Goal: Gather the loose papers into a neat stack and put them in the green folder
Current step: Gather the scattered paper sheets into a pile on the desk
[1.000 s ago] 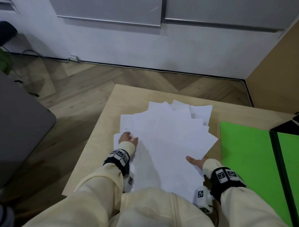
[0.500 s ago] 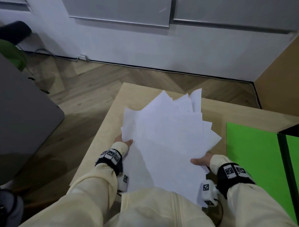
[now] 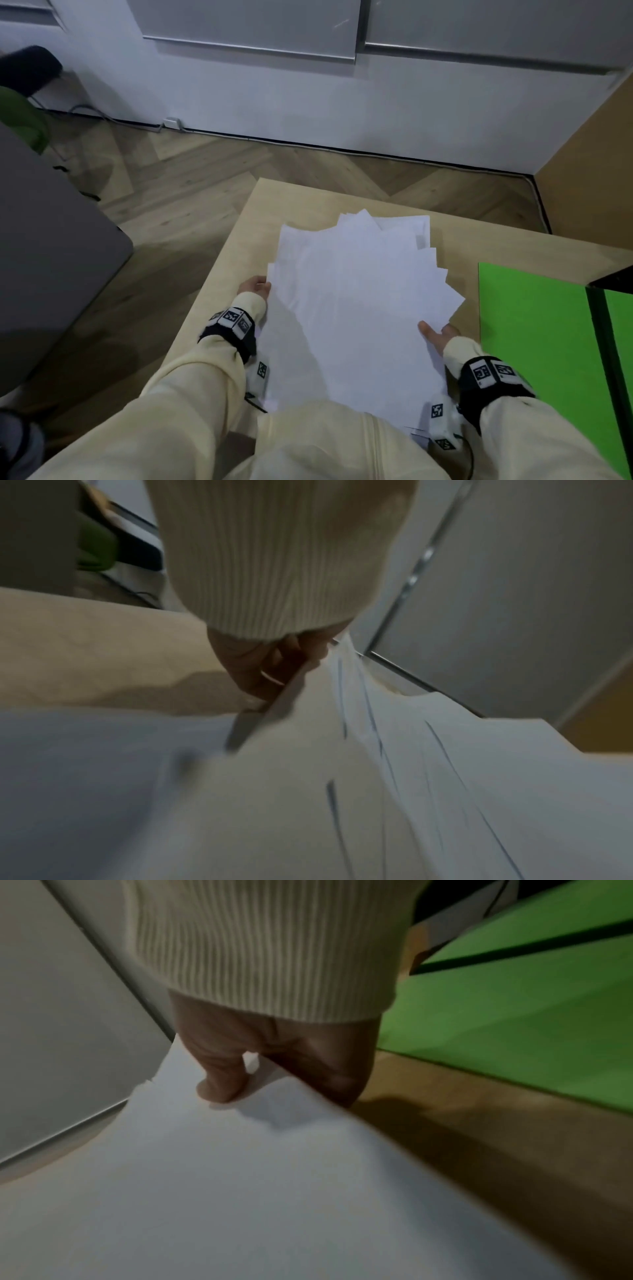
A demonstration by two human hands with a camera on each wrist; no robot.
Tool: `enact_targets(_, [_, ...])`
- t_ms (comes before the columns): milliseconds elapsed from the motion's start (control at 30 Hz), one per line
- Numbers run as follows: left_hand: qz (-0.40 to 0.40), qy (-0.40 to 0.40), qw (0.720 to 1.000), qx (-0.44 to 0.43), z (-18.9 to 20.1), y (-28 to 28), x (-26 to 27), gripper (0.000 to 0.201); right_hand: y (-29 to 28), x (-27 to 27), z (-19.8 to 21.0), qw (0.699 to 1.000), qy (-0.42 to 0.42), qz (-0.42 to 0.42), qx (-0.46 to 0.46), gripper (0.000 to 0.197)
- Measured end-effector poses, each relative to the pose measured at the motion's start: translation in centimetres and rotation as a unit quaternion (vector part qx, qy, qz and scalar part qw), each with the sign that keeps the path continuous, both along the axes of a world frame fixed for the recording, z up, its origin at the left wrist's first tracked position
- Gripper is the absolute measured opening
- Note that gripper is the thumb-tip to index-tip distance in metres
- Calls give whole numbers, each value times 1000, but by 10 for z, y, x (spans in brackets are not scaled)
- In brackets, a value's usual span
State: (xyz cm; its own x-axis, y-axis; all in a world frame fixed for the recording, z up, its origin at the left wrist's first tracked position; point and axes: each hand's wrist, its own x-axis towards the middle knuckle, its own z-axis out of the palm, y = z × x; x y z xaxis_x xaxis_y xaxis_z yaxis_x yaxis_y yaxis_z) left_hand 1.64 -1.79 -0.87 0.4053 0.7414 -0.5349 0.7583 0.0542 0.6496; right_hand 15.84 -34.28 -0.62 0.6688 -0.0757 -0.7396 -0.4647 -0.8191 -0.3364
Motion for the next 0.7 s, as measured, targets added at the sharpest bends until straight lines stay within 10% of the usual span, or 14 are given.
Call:
enact_targets(400, [-40,24,999,-22,-7,-22,19,42,27,2,15,997,-4,79,-1,73])
enact_targets(600, [-106,13,989,-101,8,-7,0,98,-3,15,19,997,-38,1,61,72])
enact_targets(700, [-115,16,990,-79,17,-18,-8,81,-13,13,25,995,-49,18,82,69])
